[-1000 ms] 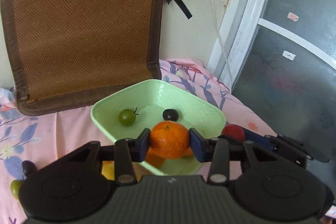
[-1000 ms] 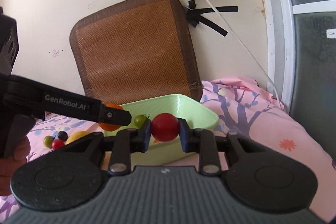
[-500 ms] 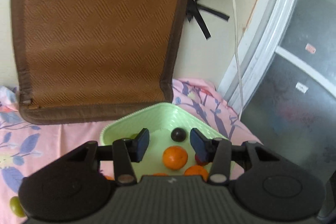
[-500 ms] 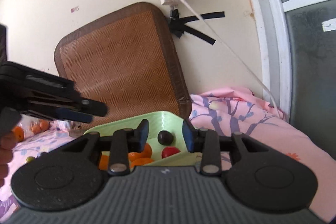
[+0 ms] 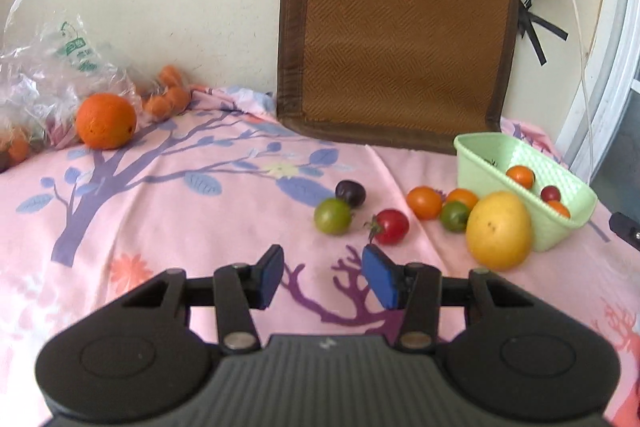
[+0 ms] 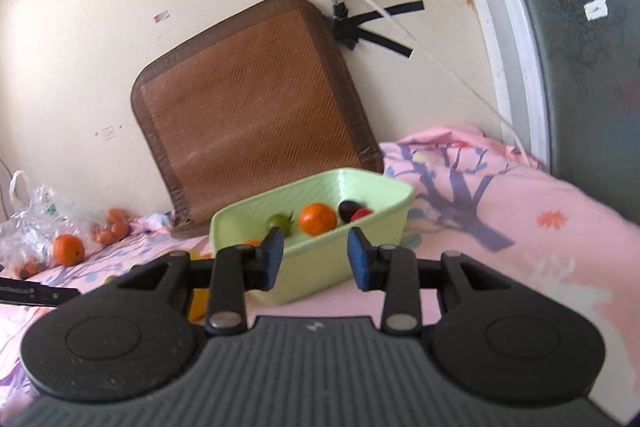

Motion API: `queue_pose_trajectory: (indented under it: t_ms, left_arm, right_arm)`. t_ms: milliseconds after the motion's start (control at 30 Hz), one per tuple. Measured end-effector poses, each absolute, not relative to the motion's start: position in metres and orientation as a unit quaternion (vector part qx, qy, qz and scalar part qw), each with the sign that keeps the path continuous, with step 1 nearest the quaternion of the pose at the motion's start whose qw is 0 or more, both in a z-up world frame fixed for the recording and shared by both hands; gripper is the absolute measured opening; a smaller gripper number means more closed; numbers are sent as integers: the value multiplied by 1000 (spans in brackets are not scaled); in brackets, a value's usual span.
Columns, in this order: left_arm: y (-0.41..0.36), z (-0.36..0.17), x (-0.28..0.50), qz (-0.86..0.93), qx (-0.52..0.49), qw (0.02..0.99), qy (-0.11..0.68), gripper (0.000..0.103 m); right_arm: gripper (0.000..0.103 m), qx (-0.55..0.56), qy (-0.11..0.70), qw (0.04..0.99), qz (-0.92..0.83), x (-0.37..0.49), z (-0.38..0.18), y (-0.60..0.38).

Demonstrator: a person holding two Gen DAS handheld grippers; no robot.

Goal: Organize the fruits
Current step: 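Clamp the yellow grapefruit between both tools and lower it into the basket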

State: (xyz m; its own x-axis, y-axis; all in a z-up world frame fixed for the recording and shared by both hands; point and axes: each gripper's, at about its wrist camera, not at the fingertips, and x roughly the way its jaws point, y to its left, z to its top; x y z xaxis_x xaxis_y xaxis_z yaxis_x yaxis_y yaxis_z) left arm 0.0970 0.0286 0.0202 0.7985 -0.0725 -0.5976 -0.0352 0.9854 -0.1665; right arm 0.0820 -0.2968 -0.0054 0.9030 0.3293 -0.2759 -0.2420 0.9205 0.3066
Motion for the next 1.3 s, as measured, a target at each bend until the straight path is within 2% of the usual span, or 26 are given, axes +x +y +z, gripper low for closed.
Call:
queue_pose_trajectory:
  t_ms: [167, 433, 700, 933, 1033, 1133, 1300]
  left_arm:
    - [29, 9, 98, -20, -77, 944, 321, 45]
    - [28, 22, 98, -69, -99, 947, 297, 45]
    - [60, 18, 121, -50, -122, 942, 308, 45]
    - [21, 36, 126, -146, -110, 940, 288, 45]
    - [-5, 42, 139, -193, -102, 932, 291, 45]
    - [-32, 41, 151, -219, -75, 926, 297, 51]
    - [-54, 27, 159, -226, -57, 920, 315, 52]
  right_arm:
    - [39, 106, 193, 953, 206, 66, -7, -257]
    - [40, 103, 212, 939, 250, 99, 4, -230]
    - [41, 47, 187, 948, 255, 103, 12, -209]
    - [58, 39, 205, 950, 231, 107, -2, -210]
    - [61, 21, 231, 945, 231, 117, -7, -208]
    - [65, 3, 257, 938, 231, 130, -14, -204]
    - [66, 14, 268, 931, 247, 146, -16, -202]
